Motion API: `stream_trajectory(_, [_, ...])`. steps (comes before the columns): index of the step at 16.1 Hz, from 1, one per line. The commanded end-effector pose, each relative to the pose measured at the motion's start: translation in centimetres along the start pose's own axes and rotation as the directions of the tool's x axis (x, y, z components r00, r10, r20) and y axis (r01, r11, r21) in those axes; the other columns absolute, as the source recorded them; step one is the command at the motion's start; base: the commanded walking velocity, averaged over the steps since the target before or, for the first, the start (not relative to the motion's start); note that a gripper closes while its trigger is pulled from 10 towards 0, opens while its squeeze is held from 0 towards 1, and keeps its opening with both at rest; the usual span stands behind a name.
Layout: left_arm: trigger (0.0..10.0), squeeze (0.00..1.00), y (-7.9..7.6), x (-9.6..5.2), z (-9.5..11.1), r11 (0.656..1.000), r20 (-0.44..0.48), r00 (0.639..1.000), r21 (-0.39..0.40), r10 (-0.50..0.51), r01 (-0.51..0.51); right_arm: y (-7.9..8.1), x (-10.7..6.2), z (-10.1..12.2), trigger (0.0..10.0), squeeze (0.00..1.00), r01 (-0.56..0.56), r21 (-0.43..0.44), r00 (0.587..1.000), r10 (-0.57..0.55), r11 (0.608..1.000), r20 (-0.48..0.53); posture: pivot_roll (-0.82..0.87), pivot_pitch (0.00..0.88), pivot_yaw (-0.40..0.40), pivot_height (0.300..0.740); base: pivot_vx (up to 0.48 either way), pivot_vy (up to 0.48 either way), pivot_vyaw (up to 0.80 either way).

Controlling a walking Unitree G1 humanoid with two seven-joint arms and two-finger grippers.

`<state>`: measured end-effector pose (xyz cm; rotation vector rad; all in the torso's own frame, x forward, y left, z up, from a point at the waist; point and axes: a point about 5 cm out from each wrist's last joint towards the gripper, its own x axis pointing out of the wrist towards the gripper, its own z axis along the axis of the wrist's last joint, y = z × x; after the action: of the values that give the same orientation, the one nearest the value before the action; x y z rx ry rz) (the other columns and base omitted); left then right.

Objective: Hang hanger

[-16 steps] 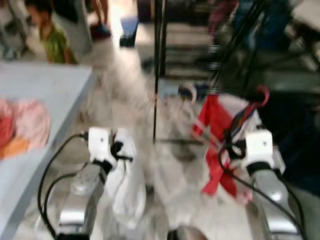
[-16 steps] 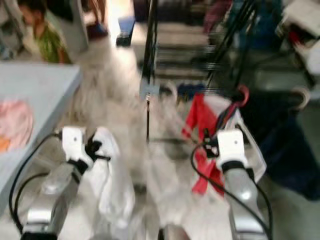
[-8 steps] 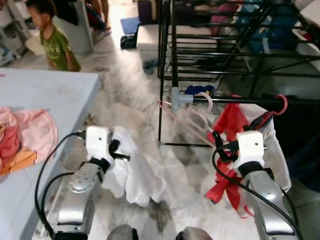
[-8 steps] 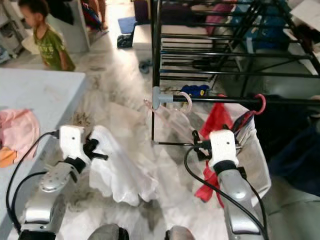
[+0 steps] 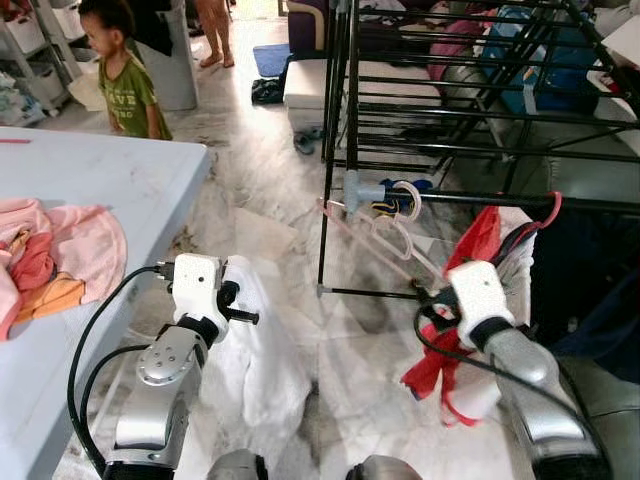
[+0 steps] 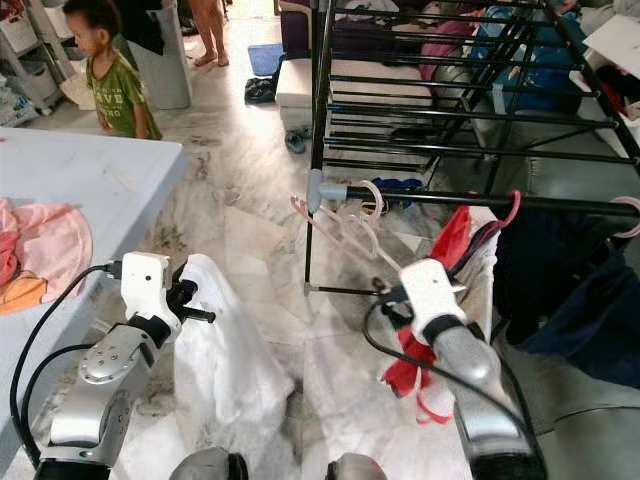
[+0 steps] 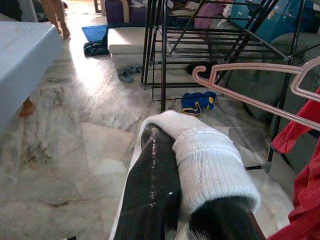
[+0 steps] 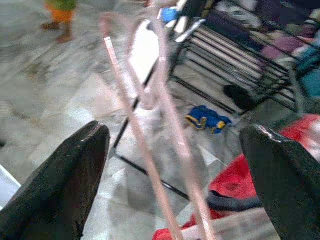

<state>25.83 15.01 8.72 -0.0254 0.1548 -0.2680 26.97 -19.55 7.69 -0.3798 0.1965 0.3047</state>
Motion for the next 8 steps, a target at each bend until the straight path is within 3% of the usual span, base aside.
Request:
stream_trajectory(1, [10.0,0.0,-0.1,0.2,0.9,1.0,0.034,0.999,0.019,-0.003,0.002,-0.3,0.5,0.1,10.0,0.0,-0.029,-0.015,1.0,0.029,0.999,0.001,0.01,0.057,-0.025,0.74,0.0,0.0,0.0])
stream_trajectory(5, [10.0,0.0,0.2,-0.5,0.9,0.999,0.02,1.0,0.038,0.005,-0.006,-2.1,3.0,0.0,10.0,0.0,-0.122,-0.074,0.991,0.116,0.99,-0.073,0.05,0.066,-0.029,0.74,0.0,0.0,0.0])
stream_trajectory(8, [10.0,0.0,0.4,-0.8,0.9,0.999,0.014,1.0,0.044,0.011,-0.012,-2.6,3.8,0.2,10.0,0.0,-0.164,-0.101,0.983,0.154,0.981,-0.095,0.06,0.067,-0.027,0.74,0.0,0.0,0.0])
